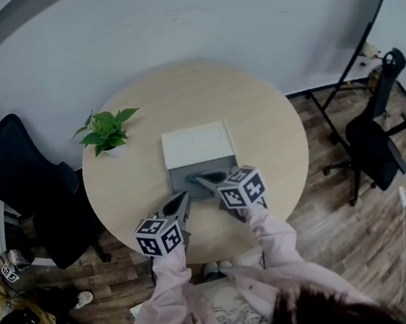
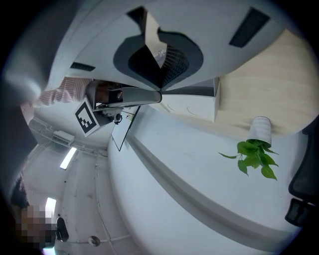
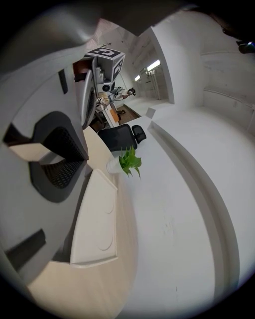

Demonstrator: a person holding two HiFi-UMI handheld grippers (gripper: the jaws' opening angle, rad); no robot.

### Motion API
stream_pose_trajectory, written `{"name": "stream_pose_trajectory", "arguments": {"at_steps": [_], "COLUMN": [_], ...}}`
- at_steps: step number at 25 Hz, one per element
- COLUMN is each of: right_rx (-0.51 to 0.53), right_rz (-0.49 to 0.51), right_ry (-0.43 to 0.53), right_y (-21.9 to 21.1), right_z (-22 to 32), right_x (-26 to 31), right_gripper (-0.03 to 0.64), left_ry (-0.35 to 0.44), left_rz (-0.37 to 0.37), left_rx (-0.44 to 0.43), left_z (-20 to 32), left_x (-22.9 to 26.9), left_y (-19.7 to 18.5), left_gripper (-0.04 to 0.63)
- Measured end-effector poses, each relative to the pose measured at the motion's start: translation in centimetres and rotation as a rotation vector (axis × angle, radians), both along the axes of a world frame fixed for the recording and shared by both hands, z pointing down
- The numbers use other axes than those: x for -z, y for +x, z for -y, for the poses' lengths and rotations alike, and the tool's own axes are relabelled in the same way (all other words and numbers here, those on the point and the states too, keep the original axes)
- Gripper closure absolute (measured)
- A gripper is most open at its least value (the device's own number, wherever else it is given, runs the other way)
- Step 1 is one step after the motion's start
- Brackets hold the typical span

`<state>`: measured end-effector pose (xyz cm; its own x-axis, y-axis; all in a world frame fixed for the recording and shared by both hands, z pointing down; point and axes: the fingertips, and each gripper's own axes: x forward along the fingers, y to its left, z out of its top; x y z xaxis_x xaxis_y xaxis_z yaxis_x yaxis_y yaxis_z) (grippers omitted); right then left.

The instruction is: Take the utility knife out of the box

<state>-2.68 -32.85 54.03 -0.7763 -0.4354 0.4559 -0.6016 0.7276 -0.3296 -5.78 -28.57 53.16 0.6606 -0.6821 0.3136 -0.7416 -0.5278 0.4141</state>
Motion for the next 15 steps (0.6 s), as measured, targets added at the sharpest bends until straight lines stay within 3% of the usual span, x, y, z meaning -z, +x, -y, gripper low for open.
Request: {"name": "stream_pose_trajectory", "arguments": {"at_steps": [15], "right_rx": [0.132], "right_rz": [-0.147], "right_ry": [-0.061], "right_y": [-1.2], "right_z": [0.5], "right_x": [-3.2], "right_gripper": [0.618], "left_ry": [-0.055], "left_rz": [-0.020], "left_rx": [-0.011], "left_z": [0.9], "left_x": [-1.7], "left_y": [-0.3], "left_gripper": [0.589]}}
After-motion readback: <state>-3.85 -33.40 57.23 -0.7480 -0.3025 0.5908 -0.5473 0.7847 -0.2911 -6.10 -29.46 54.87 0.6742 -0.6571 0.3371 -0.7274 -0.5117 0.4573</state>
